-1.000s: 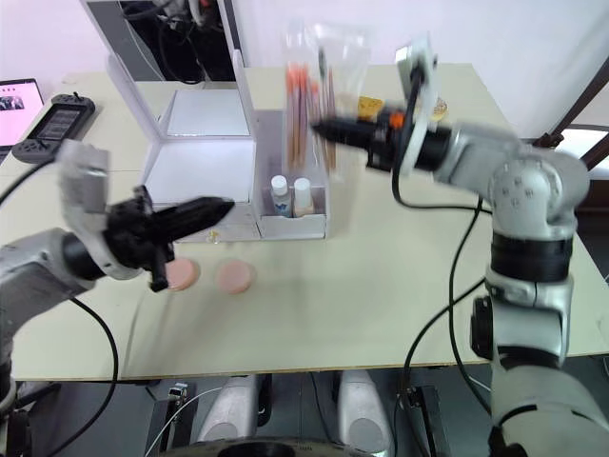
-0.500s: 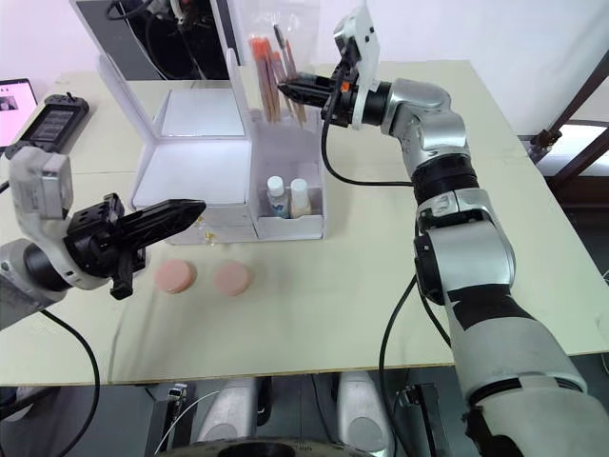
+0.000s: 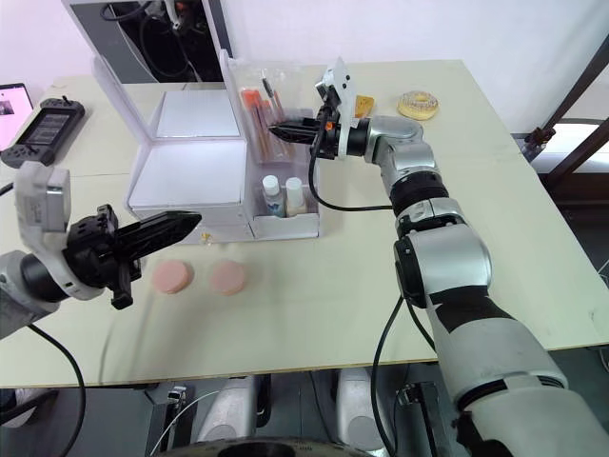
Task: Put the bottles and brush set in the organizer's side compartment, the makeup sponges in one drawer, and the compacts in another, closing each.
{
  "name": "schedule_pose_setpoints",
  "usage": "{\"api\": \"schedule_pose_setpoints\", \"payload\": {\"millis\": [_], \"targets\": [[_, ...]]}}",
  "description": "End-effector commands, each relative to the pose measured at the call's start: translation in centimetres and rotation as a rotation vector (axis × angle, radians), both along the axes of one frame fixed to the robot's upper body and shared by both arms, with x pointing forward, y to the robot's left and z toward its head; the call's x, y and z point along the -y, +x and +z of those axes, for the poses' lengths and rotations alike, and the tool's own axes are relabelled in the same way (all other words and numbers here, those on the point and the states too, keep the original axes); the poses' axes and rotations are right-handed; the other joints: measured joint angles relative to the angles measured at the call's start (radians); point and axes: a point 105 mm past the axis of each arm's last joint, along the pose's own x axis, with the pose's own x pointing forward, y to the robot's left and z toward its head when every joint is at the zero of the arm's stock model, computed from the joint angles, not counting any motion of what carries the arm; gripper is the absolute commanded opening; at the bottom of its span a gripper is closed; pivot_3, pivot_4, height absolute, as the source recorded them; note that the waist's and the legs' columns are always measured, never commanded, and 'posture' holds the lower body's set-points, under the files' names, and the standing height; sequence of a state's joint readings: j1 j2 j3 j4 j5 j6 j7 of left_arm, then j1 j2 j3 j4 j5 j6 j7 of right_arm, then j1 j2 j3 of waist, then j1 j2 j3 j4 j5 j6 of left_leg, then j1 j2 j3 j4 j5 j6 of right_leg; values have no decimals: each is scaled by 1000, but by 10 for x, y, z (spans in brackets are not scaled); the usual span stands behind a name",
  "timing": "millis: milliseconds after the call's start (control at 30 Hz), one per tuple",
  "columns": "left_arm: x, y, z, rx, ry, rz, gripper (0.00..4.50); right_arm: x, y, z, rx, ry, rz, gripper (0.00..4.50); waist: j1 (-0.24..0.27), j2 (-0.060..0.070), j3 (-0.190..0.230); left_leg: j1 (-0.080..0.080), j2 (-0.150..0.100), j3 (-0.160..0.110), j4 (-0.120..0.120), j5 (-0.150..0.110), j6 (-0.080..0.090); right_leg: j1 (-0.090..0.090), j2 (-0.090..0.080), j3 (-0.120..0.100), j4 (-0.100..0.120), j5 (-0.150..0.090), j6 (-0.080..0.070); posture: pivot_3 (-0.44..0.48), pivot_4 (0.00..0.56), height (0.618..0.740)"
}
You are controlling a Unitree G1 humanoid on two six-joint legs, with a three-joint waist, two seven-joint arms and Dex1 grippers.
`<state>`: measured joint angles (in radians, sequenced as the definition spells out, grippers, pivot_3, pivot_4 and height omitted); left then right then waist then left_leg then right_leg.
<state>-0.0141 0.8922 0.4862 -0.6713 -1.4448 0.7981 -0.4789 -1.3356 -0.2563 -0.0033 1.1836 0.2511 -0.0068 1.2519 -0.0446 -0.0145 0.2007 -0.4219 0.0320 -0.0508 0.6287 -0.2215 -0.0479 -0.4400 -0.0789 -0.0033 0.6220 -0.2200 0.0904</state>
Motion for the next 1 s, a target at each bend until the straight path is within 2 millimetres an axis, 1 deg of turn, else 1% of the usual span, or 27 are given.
{"api": "schedule_pose_setpoints", "payload": {"millis": [33,200,300,467,600,767,800,933,1000], "targets": [[1,-2,8,52,7,-1,0,-5,-1,5,27,17,10,68,0,0,0,0,0,0,0,0,0,0,0,0,0,0,0,0,150,740],[-1,-1,5,46,10,12,0,-3,4,-17,-26,-26,-35,68,0,0,0,2,0,0,0,1,-1,0,0,0,3,-1,-1,0,150,740],[-3,0,3,40,27,22,0,-3,6,-18,-6,-32,-63,68,0,0,0,3,0,0,1,1,-1,1,0,1,5,-1,-1,0,150,740],[-1,-2,1,34,34,10,0,-5,5,-15,-8,-30,-44,68,-2,0,0,6,0,0,1,1,-2,1,0,1,8,-1,-1,0,150,740],[1,-2,-1,29,40,2,0,-4,5,-9,10,-25,-41,1596,-1,0,0,8,0,0,1,1,-2,4,1,1,8,-1,-1,0,150,740],[4,-5,-1,27,52,-26,0,7,4,28,49,61,-34,4128,-1,0,0,10,0,0,1,1,-2,5,1,2,8,-1,-1,0,150,740],[4,-4,-1,31,53,-23,0,9,4,34,63,69,-39,4465,-1,0,0,10,0,0,1,1,-2,5,1,2,8,-1,-1,0,150,740],[1,-2,1,40,55,-14,0,23,3,52,119,85,-63,4465,0,0,0,11,0,0,0,1,-2,6,1,2,7,-1,-1,0,150,740],[-2,-1,0,42,59,-7,0,36,1,64,167,91,-84,4465,0,0,0,11,0,0,0,1,-2,6,0,2,7,-1,-1,0,150,740]]}}
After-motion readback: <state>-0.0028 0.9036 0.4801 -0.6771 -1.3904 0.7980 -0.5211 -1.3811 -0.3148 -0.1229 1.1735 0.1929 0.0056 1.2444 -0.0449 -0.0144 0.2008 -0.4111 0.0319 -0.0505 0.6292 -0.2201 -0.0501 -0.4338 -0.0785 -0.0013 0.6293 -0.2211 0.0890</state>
